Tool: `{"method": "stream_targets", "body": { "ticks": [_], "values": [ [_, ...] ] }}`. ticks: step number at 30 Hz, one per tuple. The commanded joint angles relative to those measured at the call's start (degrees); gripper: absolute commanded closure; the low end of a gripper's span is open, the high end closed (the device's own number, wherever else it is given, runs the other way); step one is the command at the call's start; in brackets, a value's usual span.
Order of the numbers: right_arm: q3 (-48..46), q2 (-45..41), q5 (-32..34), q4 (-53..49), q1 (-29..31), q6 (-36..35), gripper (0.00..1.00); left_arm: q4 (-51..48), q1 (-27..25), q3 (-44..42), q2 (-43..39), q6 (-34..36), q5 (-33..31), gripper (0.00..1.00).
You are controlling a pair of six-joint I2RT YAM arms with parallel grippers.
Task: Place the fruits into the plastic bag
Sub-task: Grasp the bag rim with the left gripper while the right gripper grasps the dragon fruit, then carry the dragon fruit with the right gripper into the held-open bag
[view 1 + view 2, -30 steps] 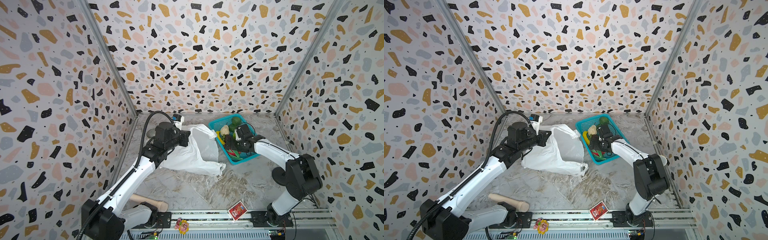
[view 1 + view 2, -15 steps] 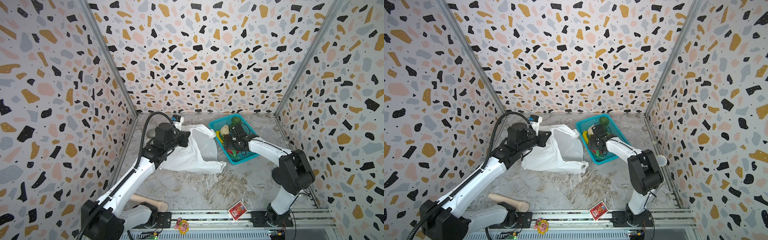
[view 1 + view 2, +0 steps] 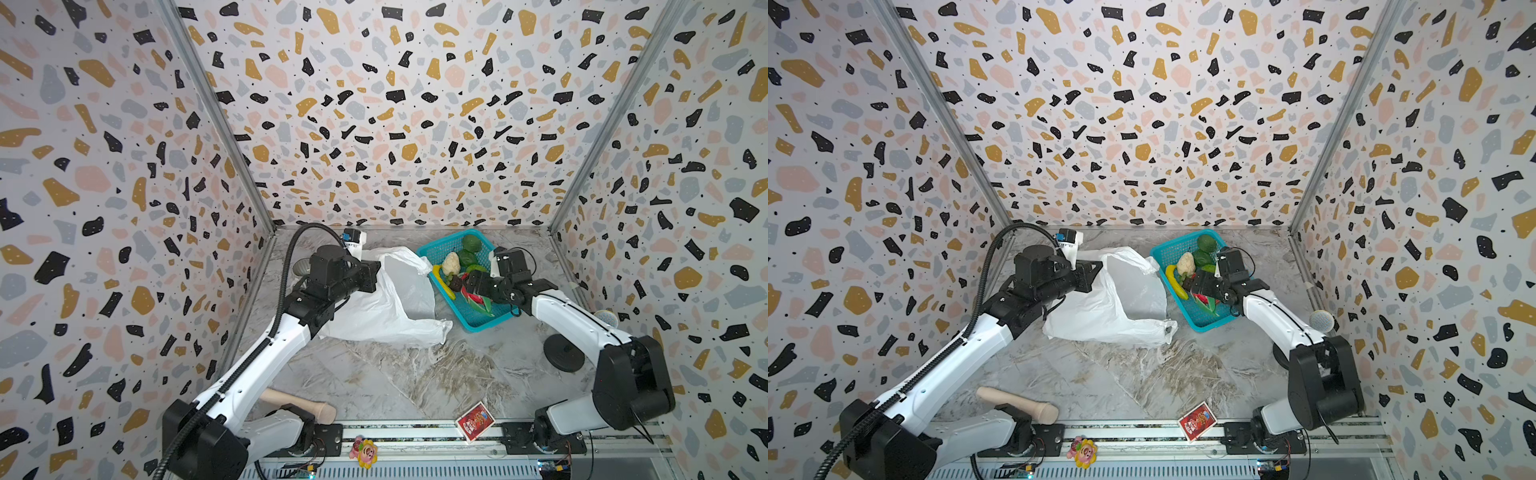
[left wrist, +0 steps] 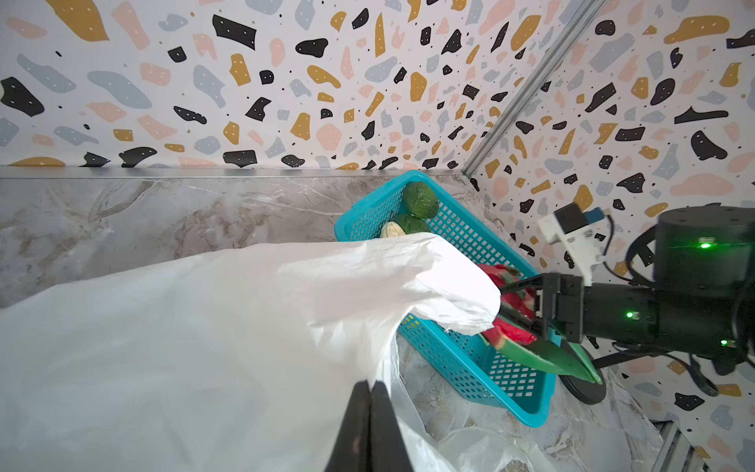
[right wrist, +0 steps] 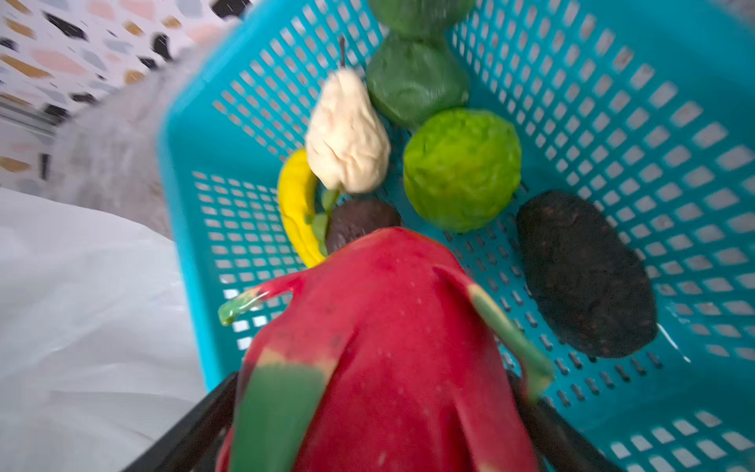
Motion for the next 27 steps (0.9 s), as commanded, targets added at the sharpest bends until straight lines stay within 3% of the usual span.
{"method": "stream_targets", "body": {
  "ticks": [1,6,9,17,22,27],
  "values": [
    [2.5,-3.9,-7.5,3.4,-1.1,0.2,0.86,3.2,0.2,-0.7,0.4,-1.1,0.5,1.00],
    [3.2,-5.6,-18.5,3.6,0.2,-1.6,0.86,3.4,0.2,-0.6,1.4,-1.6,0.5,1.00],
    [3.6,-6.5,-21.4,2.4,3.4,-3.8,0.86,3.5,0.2,-0.6,1.6,-1.6,0.5,1.00],
    [3.8,-4.2,-24.3,2.2,12.4,-7.2,0.84,4.1,0.2,-1.0,1.9,-1.2,1.5,1.00],
    [8.2,1.4,-26.1,4.4,16.7,-9.6,0.83,4.3,0.2,-1.5,2.4,-1.9,3.4,1.00],
    [12.4,9.3,-25.2,10.7,19.6,-7.1,0.84,5.6,0.2,-3.1,2.4,-2.9,6.1,1.00]
  ]
}}
